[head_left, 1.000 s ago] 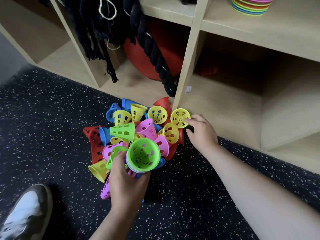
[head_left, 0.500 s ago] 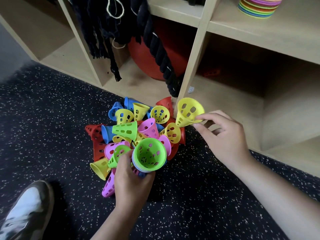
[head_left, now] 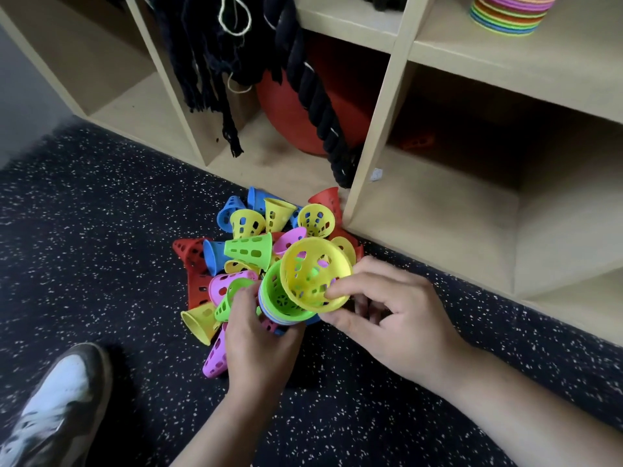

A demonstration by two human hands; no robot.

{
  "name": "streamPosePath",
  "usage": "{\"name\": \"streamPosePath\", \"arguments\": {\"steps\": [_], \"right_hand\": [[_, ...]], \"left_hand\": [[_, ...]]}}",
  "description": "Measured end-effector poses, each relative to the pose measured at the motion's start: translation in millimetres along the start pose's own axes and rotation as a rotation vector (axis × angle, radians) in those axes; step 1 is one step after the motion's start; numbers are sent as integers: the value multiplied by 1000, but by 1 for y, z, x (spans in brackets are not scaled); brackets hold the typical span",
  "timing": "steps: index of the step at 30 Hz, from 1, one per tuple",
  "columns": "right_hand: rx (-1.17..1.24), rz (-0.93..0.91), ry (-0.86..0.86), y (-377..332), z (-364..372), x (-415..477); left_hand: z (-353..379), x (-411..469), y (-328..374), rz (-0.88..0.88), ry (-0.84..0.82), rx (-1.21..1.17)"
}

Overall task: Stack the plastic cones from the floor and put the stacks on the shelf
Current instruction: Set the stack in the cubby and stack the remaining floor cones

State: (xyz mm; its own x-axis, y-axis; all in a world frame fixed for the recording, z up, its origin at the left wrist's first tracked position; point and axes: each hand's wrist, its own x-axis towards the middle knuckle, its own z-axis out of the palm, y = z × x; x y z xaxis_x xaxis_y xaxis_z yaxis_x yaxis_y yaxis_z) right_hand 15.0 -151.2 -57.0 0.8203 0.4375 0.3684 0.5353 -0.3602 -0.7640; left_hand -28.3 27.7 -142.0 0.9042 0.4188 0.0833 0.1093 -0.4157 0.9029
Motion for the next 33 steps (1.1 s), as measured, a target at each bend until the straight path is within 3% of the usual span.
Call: {"name": "streamPosePath", "arguments": {"steps": [3, 5, 7, 10, 12, 16, 19, 25, 27, 29, 31, 33], "right_hand": [[46, 65, -99, 4, 4, -2], [110, 187, 13, 12, 9, -5], [107, 464, 223, 26, 19, -6], [69, 902, 158, 52, 47, -4], [200, 1011, 141, 62, 69, -1], [380, 1127, 283, 56, 84, 8], [444, 1008, 324, 28, 75, 6], [158, 414, 452, -18, 26, -1], [103, 263, 418, -25, 18, 2], [8, 142, 279, -27, 18, 4], [46, 139, 139, -23, 23, 2], [188, 253, 143, -13, 26, -2]], "left_hand": [[0, -1, -3, -27, -25, -18], [0, 0, -2, -30, -3, -26], [-1, 1, 0, -16, 31, 1], [-2, 3, 3, -10, 54, -4], [-3, 3, 5, -10, 57, -14], [-4, 3, 6, -2, 55, -23], [-7, 5, 3, 10, 55, -11], [-8, 4, -2, -28, 84, 37], [-7, 2, 0, -19, 83, 31], [-6, 1, 2, 5, 79, 25], [-5, 0, 3, 12, 74, 19], [-5, -1, 4, 16, 76, 20]]}}
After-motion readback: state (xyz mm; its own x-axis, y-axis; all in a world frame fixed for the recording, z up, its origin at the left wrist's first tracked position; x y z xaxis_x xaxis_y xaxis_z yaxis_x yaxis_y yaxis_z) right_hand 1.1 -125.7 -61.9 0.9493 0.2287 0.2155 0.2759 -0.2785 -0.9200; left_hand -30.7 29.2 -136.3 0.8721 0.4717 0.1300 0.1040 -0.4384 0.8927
